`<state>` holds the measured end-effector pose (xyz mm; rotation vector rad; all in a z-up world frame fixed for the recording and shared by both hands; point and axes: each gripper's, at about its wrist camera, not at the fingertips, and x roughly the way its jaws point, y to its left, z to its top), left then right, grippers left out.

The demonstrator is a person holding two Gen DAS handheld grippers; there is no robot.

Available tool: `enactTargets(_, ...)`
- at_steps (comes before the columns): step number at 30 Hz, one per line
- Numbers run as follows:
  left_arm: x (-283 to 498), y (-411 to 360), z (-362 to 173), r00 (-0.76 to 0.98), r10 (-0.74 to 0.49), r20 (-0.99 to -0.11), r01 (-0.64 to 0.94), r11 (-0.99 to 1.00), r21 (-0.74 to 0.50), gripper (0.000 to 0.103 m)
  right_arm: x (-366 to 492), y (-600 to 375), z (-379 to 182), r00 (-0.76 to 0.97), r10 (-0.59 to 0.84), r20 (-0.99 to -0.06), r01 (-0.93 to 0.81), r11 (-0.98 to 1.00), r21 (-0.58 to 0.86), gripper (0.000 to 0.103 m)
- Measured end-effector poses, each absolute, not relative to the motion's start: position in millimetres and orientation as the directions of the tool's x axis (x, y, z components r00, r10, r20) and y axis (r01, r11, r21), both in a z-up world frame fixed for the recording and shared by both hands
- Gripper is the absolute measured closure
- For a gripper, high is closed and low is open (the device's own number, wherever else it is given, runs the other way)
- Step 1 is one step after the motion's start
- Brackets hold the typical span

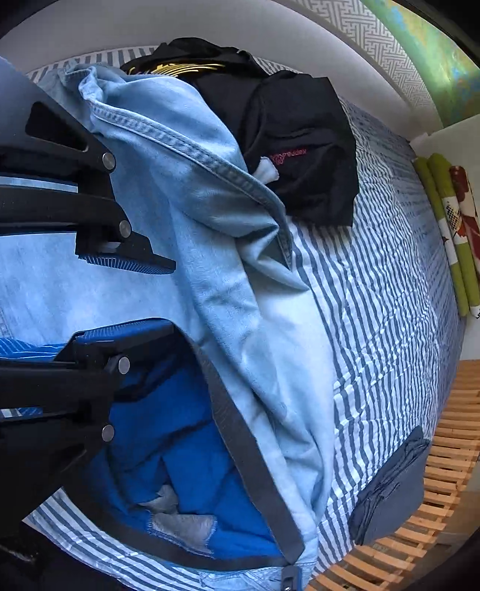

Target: Organize objects

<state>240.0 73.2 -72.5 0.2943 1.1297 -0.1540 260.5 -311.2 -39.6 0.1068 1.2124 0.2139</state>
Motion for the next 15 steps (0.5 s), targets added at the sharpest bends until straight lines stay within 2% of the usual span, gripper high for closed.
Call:
enactTargets(4,247,80,-73,0.422,0.007,-0.907,0.256,0.958,0.126,0.074,249,-303,-38,0.345,0.208,-0.915,-0.173,0.973,0.156,0.074)
enactTargets(8,250,82,-80,0.417,0.025,-0.908,0.260,0.955,0.146,0.074,245,-282,-44,0.395,0.072,-0.916,-0.206,0.978,-0.012,0.075)
enactTargets(10,250,84,-77,0.431,0.022,-0.902,0.253,0.957,0.144,0.074,247,-274,-39,0.420,0.082,-0.904,-0.213,0.977,-0.010,0.091)
enactTargets(13,243,85,-64,0.458,-0.022,-0.889,0.255,0.961,0.108,0.074,243,-263,-23,0.458,0.142,-0.878,-0.254,0.967,0.024,0.091)
enactTargets(15,233,77,-56,0.463,-0.067,-0.884,0.298,0.951,0.085,0.074,240,-256,-22,0.405,0.234,-0.884,-0.333,0.938,0.095,0.091)
